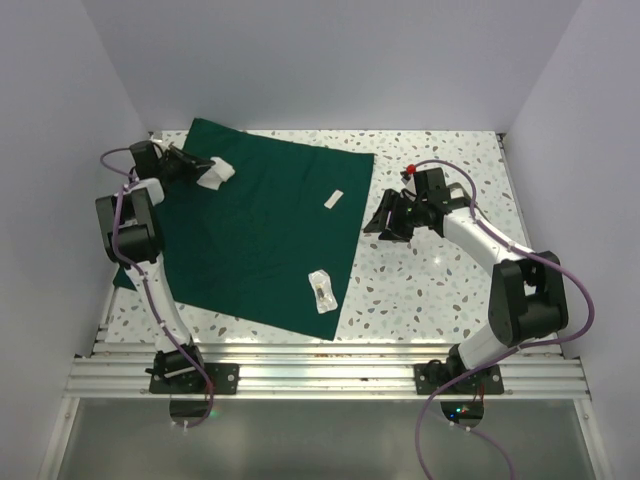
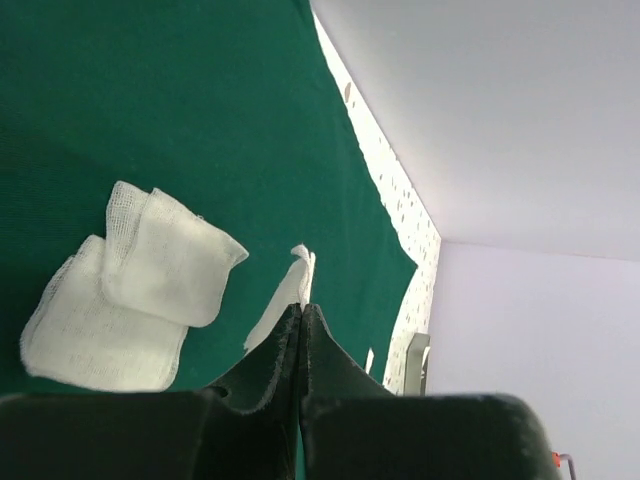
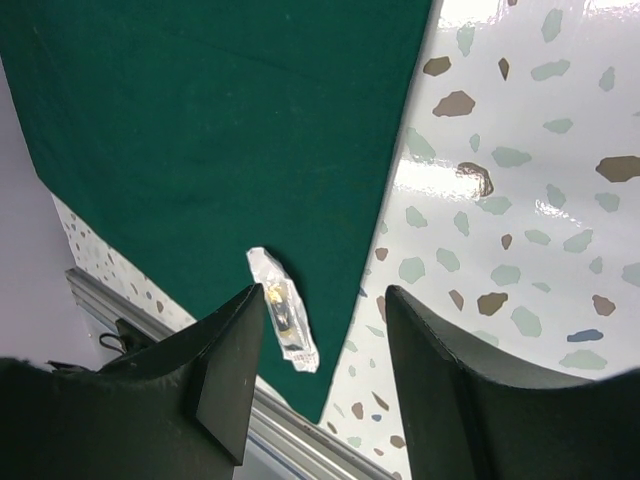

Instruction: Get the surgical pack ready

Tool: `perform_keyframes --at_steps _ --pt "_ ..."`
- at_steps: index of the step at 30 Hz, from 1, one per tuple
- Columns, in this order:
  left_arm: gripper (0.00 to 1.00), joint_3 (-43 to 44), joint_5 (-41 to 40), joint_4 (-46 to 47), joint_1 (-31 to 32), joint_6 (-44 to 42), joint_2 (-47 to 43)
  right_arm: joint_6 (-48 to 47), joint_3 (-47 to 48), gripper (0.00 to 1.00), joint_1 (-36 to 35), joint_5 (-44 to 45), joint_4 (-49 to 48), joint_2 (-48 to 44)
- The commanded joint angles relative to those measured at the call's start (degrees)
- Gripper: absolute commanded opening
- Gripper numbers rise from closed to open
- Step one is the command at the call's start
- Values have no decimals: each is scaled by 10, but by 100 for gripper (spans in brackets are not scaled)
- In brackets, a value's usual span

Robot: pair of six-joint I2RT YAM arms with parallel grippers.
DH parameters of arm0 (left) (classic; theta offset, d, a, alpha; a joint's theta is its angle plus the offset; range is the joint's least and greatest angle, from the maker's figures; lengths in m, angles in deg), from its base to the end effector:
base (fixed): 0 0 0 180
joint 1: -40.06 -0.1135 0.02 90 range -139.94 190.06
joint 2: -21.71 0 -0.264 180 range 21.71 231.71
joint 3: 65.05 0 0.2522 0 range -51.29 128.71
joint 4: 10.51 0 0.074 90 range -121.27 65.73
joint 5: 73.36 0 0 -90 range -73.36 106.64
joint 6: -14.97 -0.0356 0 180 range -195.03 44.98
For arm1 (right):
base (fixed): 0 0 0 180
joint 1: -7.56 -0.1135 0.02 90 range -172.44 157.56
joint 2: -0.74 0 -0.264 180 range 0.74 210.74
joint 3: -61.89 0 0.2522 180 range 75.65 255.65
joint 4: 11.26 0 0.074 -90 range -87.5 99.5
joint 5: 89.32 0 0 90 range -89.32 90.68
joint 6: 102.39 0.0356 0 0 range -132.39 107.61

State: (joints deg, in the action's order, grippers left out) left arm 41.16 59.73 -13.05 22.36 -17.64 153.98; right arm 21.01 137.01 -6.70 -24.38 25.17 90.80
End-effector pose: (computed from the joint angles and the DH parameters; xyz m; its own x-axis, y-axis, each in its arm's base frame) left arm 0.4951 0.1325 0.1502 -0.5401 -0.8181 -0.1977 -0.1959 0.3506 -0.9158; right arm 0.3164 0.0960 0.2295 -0.8960 0.2868 -0.3390 0.0165 0.7845 0.6199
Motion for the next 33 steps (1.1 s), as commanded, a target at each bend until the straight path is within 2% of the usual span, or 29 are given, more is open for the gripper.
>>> perform_keyframes --at_steps 1,5,33 --pt "0 27 4 72 9 50 15 1 3 56 -2 -7 -14 4" --pt "0 20 -2 99 10 73 26 0 2 56 -2 -7 -12 2" --pt "0 15 -26 103 -2 90 59 2 14 56 -3 -10 -11 20"
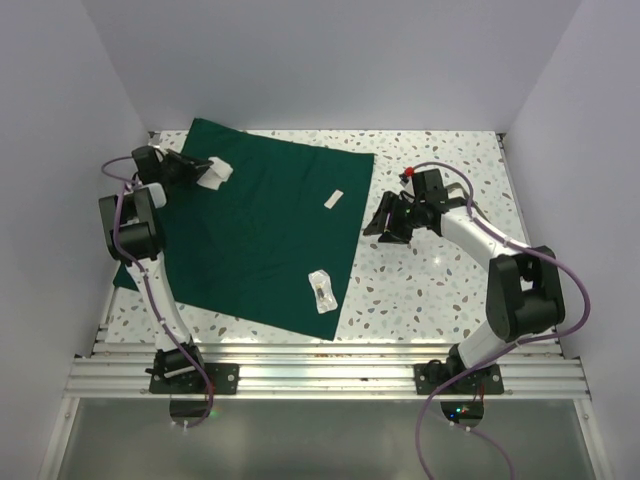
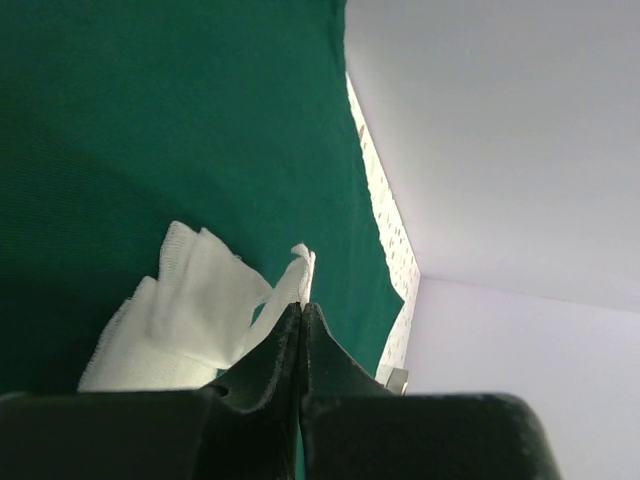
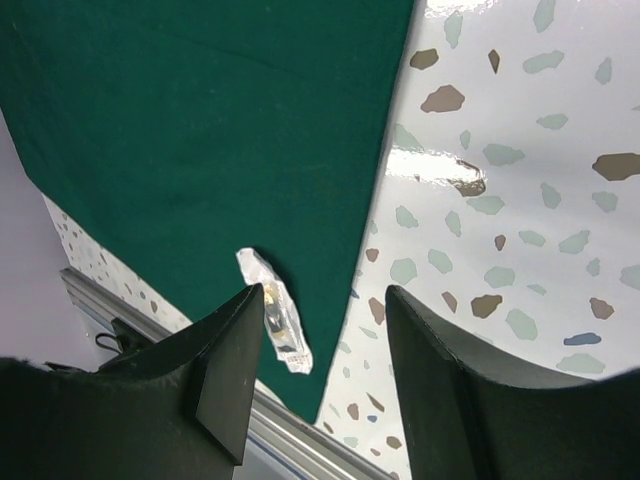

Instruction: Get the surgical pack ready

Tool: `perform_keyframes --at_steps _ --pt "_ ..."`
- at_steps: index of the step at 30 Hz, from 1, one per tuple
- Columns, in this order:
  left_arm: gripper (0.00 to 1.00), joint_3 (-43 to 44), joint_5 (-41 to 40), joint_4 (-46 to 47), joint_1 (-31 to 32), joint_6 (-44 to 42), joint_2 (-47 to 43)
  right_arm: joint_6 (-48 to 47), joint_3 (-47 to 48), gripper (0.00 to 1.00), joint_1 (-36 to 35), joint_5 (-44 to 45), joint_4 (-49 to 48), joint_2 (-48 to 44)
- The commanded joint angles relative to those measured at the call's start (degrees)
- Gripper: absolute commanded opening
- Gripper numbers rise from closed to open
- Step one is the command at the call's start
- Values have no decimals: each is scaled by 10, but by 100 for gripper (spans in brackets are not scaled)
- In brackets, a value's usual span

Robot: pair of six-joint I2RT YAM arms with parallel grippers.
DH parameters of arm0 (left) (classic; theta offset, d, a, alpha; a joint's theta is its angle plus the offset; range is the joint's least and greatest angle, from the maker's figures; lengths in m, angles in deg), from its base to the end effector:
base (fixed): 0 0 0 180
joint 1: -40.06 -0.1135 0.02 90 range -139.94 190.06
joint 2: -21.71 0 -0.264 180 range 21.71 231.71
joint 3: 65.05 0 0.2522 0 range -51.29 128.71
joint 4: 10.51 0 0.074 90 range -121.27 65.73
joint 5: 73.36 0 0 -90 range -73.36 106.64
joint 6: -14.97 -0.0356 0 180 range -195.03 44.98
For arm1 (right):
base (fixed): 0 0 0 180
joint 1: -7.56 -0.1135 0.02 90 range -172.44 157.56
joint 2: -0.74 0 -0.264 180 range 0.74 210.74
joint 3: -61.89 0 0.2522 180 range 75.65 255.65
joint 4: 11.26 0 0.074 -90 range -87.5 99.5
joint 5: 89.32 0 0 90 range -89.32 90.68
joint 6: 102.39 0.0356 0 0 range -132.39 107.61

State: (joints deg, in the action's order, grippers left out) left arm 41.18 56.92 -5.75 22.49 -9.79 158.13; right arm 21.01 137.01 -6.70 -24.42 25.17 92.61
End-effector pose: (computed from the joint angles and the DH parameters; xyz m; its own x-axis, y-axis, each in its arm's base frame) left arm 0.5033 0.1352 0.1252 -0.4678 -0.8748 -0.1261 -0.2351 0.2607 -0.9364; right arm 0.3198 0.0969 0.2196 -0.9061 0.2840 -0.3134 0.0352 0.7890 0.6134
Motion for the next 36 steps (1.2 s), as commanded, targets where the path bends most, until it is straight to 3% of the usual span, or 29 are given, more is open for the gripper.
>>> perform_keyframes --at_steps 1,36 --pt "0 13 3 33 -3 14 18 3 14 56 -3 -10 -12 2" --pt "0 27 -17 1 -13 -6 43 9 34 56 -3 -18 -16 31"
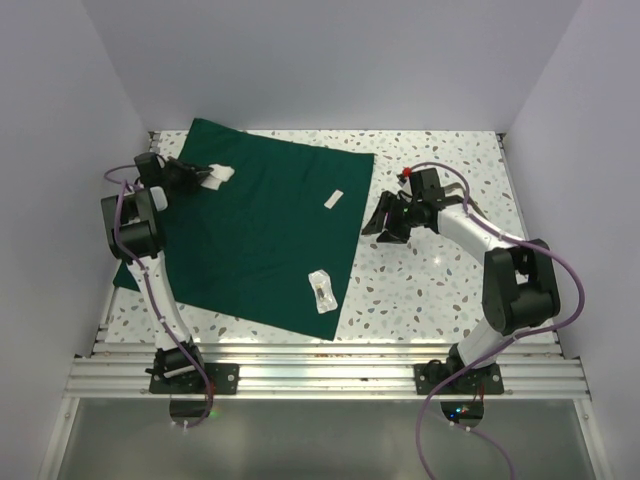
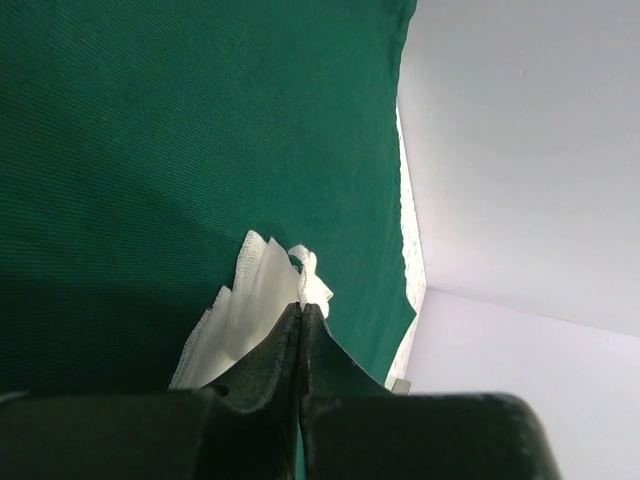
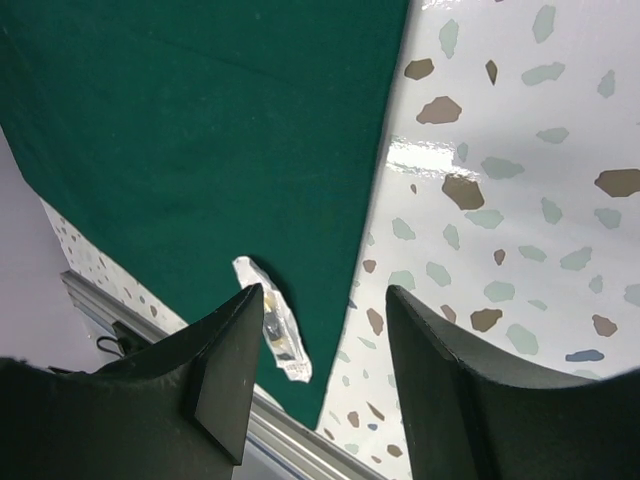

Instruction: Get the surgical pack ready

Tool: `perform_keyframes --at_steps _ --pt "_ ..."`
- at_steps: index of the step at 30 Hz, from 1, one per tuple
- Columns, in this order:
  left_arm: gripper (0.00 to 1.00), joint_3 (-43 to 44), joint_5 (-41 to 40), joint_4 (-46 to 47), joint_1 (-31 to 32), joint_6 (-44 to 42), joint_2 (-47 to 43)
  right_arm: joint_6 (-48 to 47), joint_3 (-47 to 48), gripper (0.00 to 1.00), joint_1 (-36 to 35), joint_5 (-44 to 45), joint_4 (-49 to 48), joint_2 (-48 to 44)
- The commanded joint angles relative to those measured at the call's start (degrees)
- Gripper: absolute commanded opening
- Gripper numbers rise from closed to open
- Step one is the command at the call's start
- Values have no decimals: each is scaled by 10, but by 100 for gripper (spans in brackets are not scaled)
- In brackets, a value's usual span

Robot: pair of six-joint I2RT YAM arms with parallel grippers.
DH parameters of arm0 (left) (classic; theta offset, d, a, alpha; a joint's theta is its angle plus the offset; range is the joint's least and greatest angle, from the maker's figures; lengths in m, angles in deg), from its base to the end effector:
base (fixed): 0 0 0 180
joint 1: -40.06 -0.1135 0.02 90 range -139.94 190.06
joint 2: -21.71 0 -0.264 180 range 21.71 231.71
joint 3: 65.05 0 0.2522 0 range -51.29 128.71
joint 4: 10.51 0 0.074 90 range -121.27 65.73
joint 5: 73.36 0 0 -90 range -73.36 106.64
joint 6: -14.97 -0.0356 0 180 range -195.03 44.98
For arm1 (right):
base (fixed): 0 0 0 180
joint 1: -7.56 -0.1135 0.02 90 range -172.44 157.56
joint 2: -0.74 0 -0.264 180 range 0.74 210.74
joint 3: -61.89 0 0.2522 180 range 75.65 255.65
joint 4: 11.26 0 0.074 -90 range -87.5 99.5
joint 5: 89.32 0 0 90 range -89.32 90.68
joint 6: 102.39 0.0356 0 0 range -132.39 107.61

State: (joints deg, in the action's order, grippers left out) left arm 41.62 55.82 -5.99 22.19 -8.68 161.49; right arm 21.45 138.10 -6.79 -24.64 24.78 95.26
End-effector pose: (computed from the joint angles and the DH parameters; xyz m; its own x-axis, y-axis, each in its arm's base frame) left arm 0.5038 0.1388 0.0976 -0.4484 -0.8906 -0.0753 -0.3008 0.2297 -0.9256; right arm 0.3277 0.0995 0.2112 -0.9131 0.2860 -0.2906 0.0517 0.7882 0.6132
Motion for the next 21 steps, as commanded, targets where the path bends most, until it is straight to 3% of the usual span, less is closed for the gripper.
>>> perform_keyframes --at_steps 1,10,21 --pt "0 23 -6 3 -12 -17 10 4 23 56 -3 -16 -13 8" --pt "0 40 1 -12 -12 -18 24 8 26 56 -2 -18 -16 10" --pt "40 38 7 -69 -12 -68 -12 11 21 56 -2 -22 -23 11"
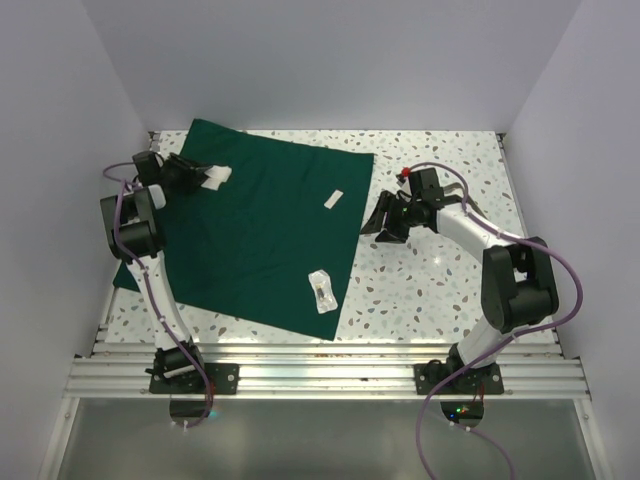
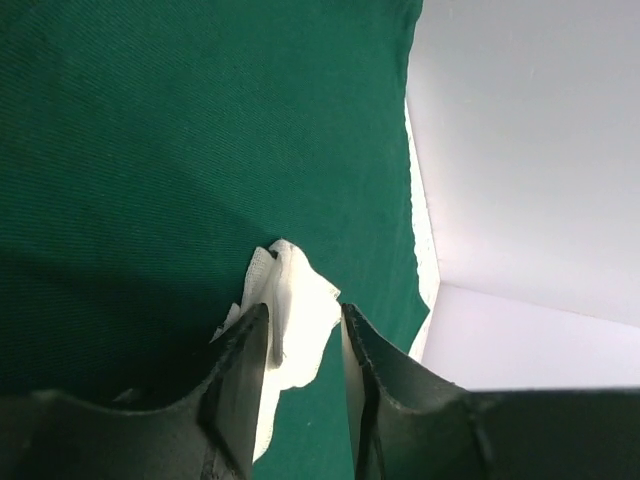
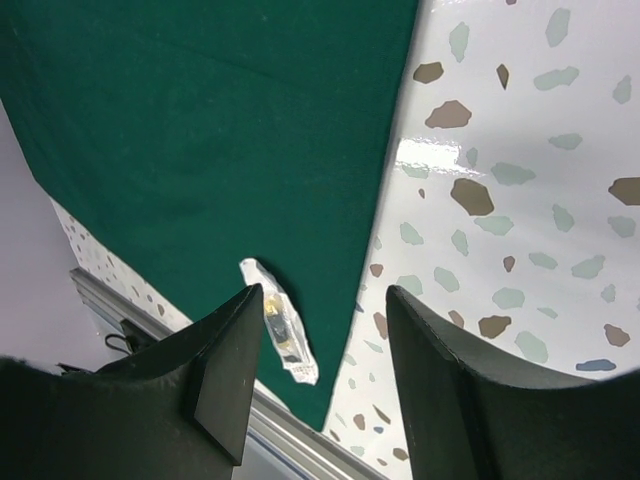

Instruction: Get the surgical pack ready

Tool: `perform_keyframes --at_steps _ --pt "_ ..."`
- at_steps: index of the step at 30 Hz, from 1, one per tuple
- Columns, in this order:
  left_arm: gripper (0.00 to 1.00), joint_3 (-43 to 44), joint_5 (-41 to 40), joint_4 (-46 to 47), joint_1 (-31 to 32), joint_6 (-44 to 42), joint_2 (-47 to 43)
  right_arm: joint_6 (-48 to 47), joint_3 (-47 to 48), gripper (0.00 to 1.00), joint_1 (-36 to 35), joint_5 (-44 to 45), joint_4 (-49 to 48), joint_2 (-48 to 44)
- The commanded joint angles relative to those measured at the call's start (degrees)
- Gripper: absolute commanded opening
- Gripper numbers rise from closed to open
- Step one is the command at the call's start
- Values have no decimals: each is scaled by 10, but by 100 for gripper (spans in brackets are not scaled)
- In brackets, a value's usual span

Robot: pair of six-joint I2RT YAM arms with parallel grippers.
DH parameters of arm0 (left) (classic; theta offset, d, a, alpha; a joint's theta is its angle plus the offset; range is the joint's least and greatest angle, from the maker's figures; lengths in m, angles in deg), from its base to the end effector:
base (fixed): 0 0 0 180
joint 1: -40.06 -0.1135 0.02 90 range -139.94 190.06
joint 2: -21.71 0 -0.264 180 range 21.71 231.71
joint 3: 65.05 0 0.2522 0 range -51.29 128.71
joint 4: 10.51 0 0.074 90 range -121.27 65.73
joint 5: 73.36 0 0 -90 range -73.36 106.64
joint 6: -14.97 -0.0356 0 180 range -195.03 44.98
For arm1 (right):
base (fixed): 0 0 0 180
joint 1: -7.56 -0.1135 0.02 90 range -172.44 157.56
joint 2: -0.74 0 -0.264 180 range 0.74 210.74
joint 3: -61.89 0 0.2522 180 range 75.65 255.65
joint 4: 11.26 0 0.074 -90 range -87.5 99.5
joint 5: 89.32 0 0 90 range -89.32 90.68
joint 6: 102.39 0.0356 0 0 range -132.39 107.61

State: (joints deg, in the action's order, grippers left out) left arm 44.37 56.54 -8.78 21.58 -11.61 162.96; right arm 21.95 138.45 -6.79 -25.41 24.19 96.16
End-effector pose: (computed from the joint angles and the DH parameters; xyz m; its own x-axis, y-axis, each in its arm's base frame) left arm 0.5078 0.1456 0.0949 -0.4661 -0.8791 -0.0994 -0.2987 0.2621 -0.9177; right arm 0.3308 0.1008 0.2087 -0.9155 0.2887 -0.2802 0.0548 0.7795 0.6240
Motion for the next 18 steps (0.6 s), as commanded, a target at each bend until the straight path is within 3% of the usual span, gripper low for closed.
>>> perform_keyframes --at_steps 1,18 --pt "40 10 1 -46 -6 -44 -30 8 18 56 -2 -16 -18 1" --pt "41 -30 -19 -89 -8 -66 -99 12 11 56 -3 -17 -24 -2"
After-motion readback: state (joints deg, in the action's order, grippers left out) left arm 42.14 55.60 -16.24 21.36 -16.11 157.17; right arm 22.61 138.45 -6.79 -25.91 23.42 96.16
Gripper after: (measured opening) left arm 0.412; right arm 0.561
